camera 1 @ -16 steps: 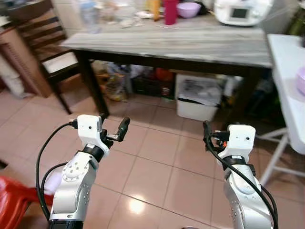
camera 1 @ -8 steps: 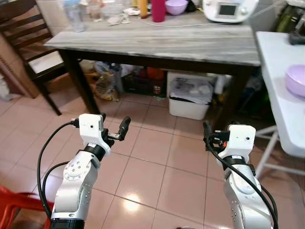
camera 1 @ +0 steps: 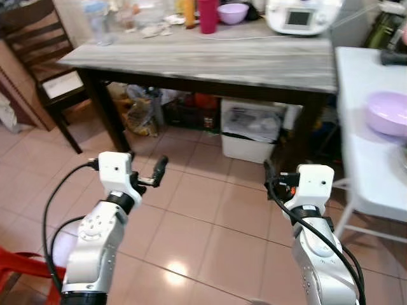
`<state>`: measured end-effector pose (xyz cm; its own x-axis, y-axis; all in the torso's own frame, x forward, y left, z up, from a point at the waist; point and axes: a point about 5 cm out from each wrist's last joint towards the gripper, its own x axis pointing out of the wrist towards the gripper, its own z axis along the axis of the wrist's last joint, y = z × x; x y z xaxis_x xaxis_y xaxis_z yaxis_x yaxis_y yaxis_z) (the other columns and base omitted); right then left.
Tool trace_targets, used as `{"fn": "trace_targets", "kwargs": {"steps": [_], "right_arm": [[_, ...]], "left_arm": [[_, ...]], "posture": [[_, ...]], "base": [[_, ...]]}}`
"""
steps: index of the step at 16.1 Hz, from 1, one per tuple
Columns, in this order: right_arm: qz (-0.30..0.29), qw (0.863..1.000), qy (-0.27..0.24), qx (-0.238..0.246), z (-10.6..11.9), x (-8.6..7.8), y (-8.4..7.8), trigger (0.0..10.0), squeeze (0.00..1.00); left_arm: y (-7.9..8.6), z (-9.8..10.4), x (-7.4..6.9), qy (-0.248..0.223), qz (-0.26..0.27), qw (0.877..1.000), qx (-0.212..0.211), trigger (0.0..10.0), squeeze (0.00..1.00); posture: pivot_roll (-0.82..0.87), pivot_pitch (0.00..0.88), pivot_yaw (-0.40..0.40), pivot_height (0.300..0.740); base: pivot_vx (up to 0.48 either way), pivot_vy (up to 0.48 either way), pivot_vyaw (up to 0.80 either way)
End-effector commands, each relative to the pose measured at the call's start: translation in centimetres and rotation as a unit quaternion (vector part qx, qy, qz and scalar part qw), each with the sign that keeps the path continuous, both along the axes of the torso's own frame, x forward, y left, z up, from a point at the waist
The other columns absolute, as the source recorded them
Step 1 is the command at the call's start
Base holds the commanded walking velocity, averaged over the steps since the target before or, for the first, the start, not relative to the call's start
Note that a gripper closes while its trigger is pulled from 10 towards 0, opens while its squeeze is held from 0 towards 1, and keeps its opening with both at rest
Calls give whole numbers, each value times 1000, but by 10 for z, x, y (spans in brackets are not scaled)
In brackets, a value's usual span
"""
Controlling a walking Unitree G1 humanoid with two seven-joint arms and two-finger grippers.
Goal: Setting the table
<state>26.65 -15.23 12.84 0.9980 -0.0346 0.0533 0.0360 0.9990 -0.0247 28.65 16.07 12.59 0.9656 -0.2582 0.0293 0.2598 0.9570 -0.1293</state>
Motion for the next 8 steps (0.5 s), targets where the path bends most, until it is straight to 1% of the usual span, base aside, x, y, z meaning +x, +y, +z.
{"fn": "trace_targets", "kwargs": {"steps": [1,4,5,8], "right_arm": [[-16,1000,0,-2,0,-2,-7,10000,0],[-16,1000,-2,-2,1,-1,-7,10000,0],[-16,1000,-3,-2,2,-1,-7,10000,0],[-14,1000,-11,-2,6,1,-6,10000,0]], "left_arm": [[-7,-1,0,4,-9,1000,1,10000,0],[-8,1,2,3,-9,1000,-1,10000,0],[-8,2,2,2,-9,1000,-2,10000,0],[-11,5,4,-3,-10,1000,-6,10000,0]], "posture": [[-244,66,97,740],[-244,65,97,740],[-244,64,96,740],[-244,63,96,740]], "base": [[0,-401,-506],[0,-400,-696],[0,-398,-419],[0,-398,0]]}}
